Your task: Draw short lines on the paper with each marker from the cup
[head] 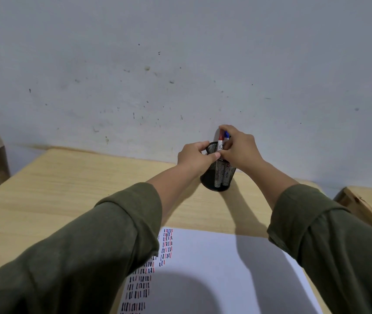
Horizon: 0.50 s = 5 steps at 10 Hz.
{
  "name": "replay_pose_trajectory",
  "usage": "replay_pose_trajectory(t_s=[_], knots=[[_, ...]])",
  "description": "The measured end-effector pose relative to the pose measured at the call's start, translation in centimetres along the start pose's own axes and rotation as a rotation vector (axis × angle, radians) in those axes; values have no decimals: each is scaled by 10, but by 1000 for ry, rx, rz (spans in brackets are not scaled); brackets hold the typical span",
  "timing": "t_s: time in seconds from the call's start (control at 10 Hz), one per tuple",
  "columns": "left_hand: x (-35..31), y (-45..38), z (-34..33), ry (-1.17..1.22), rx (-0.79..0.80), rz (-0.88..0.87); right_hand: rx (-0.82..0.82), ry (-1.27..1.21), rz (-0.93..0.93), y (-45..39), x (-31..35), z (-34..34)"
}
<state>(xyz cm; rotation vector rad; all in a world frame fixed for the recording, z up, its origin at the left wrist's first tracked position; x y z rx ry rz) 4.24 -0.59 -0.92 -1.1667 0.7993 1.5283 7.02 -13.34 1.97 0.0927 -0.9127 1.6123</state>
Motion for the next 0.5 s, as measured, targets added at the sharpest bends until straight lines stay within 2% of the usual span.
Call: replay_pose_trajectory(t_s=[0.2, 0.5], knots=[[-3, 4, 2, -41, -24, -24, -2, -6, -27, 0, 1, 6], [-7, 21, 32, 2, -119, -8, -120, -161, -63, 29, 31, 60]])
Point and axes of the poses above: each hand's wrist, its own y-axis away from the middle knuckle, its own z-axis out of the back of the hand, x = y × z, the point moved 4 cm from there along -y, towards the middle knuckle, and after that the axes turned 14 degrees about -x, right-handed, at the moved point
